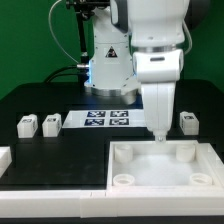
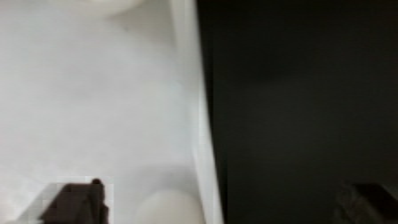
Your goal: Assemble one leg
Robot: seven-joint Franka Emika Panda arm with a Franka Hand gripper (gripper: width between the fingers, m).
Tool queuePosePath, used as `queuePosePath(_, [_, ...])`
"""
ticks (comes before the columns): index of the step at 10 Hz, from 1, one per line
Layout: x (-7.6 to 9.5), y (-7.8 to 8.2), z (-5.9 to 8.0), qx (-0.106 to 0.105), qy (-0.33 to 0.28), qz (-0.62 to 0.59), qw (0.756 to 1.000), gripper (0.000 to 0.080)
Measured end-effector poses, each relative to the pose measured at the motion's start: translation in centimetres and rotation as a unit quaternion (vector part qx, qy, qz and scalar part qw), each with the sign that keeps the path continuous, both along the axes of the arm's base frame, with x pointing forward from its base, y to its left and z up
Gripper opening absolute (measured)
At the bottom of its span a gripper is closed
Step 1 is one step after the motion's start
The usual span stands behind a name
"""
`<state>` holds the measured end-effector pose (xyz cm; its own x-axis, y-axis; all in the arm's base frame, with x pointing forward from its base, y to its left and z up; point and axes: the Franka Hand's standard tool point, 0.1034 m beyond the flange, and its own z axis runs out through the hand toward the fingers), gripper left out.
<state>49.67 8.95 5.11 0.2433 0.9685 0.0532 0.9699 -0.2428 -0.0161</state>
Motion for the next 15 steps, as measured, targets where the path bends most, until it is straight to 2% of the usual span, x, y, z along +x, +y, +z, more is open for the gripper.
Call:
queuePosePath(1, [-0.6,1.2,0.6,-0.001,0.0,-0.026,1.0,0.0649])
queuePosePath(2, [-1.6,2.8,0.8,-0.001,0.007,-0.109,0.994,0.0649])
queuePosePath(3, [-2.8,4.5,0.5,0.003,0.007,-0.174,0.985,0.0649])
queuePosePath(4, [-3.6,4.8,-0.1,0.009,0.011,-0.212,0.977,0.0649])
queuePosePath(5, [-3.4,4.7,-0.1,0.01,0.015,-0.251,0.968,0.0649])
queuePosePath(7, [-3.6,5.1,-0.1,0.014,0.025,-0.365,0.931,0.0649])
queuePosePath(8, [-4.6,6.2,-0.3,0.01,0.037,-0.457,0.889,0.0649])
queuePosePath(9, [-5.5,7.1,-0.3,0.006,0.04,-0.489,0.871,0.0649])
queuePosePath(10, [-5.9,7.9,0.0,0.004,0.046,-0.553,0.832,0.0649])
queuePosePath(11, [-5.8,8.4,0.2,0.013,0.048,-0.595,0.802,0.0649])
queuePosePath(12, [-5.7,7.8,-0.2,0.028,0.043,-0.615,0.787,0.0649])
queuePosePath(13, [-5.9,7.7,-0.3,0.02,0.049,-0.613,0.788,0.0649])
queuePosePath(15, [-6.0,7.7,-0.3,0.02,0.05,-0.612,0.789,0.0649])
